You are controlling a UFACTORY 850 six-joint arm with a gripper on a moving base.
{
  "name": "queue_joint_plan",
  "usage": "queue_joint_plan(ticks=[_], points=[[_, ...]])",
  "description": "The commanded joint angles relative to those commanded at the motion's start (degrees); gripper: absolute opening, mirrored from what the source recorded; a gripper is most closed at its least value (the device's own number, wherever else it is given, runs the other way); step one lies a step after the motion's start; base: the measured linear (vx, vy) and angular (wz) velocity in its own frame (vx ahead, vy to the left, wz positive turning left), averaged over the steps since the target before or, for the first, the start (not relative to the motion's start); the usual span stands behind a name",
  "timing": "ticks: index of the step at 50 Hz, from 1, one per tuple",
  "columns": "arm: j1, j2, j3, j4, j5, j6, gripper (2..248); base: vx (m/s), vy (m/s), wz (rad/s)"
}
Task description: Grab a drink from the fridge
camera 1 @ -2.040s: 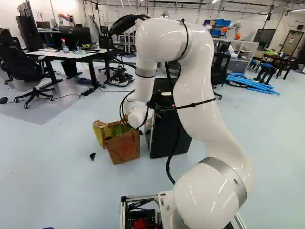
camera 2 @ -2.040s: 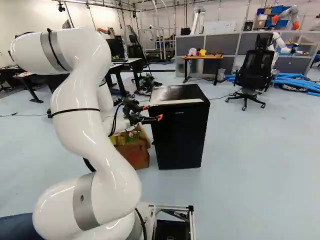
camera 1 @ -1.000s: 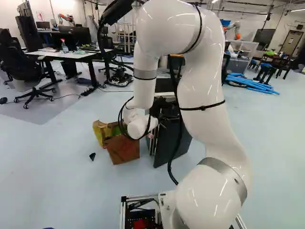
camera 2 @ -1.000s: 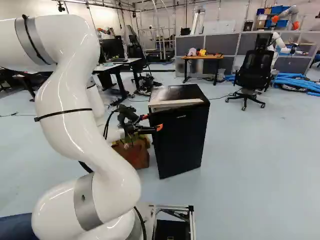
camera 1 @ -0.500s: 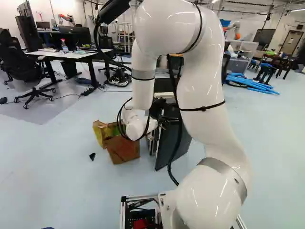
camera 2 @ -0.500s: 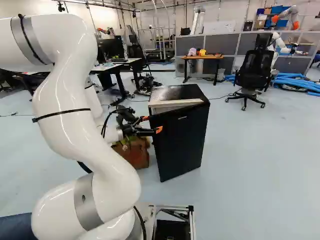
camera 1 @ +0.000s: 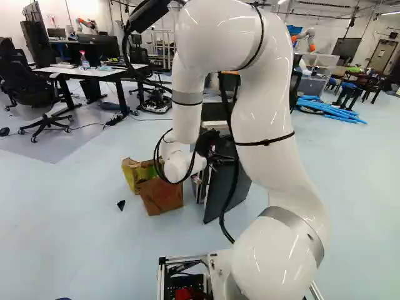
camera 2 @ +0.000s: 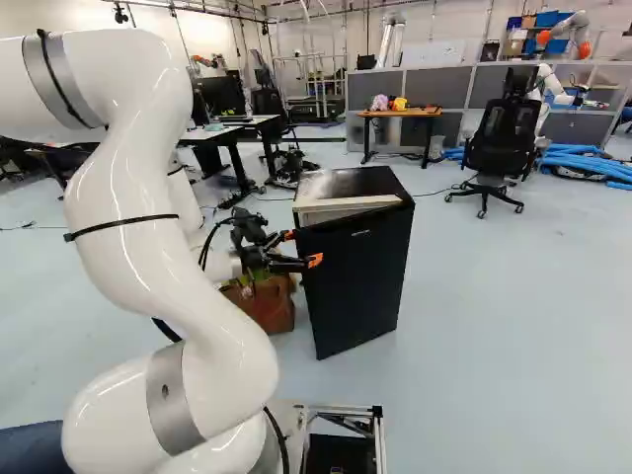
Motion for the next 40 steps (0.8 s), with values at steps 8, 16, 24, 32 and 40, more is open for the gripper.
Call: queue_joint_plan(ticks=[8,16,24,32,40], points=[[-0.10,-0.23,-0.51,1.42,0.00,0.00,247,0.000,0.000,0.000],[-0.11,-0.25,-0.55,2.86,0.00,0.00,247,0.000,0.000,0.000],[-0.11,-0.25,-0.55,4.25,0.04,0.00,247,0.000,0.000,0.000],[-0.11,-0.25,-0.55,5.73,0.36,0.00,247,0.000,0.000,0.000],[-0.11,-0.25,-0.55,7.34,0.94,0.00,247,0.000,0.000,0.000]])
